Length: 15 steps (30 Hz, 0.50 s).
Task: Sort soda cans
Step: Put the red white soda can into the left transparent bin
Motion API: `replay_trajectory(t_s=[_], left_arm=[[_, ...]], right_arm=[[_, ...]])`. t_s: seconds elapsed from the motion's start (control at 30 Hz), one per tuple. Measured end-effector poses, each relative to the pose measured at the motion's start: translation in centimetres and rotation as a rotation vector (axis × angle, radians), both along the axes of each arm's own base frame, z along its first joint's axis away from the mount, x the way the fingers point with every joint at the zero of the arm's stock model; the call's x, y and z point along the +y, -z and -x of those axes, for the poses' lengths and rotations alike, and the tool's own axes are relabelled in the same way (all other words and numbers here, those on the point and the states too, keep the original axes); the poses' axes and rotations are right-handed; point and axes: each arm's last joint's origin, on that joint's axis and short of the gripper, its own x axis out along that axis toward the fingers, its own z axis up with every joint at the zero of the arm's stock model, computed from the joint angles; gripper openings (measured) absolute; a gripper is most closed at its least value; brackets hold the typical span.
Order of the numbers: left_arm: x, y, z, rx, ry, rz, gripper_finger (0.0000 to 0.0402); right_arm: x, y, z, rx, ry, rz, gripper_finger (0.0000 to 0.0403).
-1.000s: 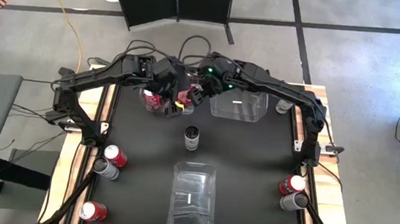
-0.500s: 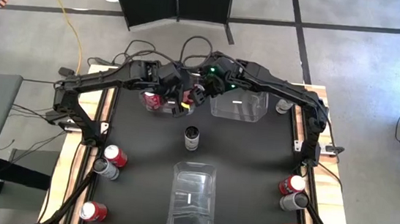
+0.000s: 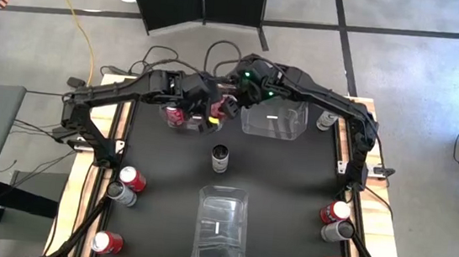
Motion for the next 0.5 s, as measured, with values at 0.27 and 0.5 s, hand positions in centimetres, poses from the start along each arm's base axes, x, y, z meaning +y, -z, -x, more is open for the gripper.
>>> replay_trajectory(t_s=[0.27, 0.5], left_arm=[[-1.1, -0.5, 2.9, 0.155, -0.089, 0.012, 0.0349], [-1.4, -0.8, 2.8, 0.108, -0.111, 0.027, 0.0348]], right_arm=[[0.0, 2.3, 3.0, 0.384, -0.104, 0.054, 0.0297], [2.4, 5.1, 2.6, 0.504, -0.212, 0.052, 0.0297]])
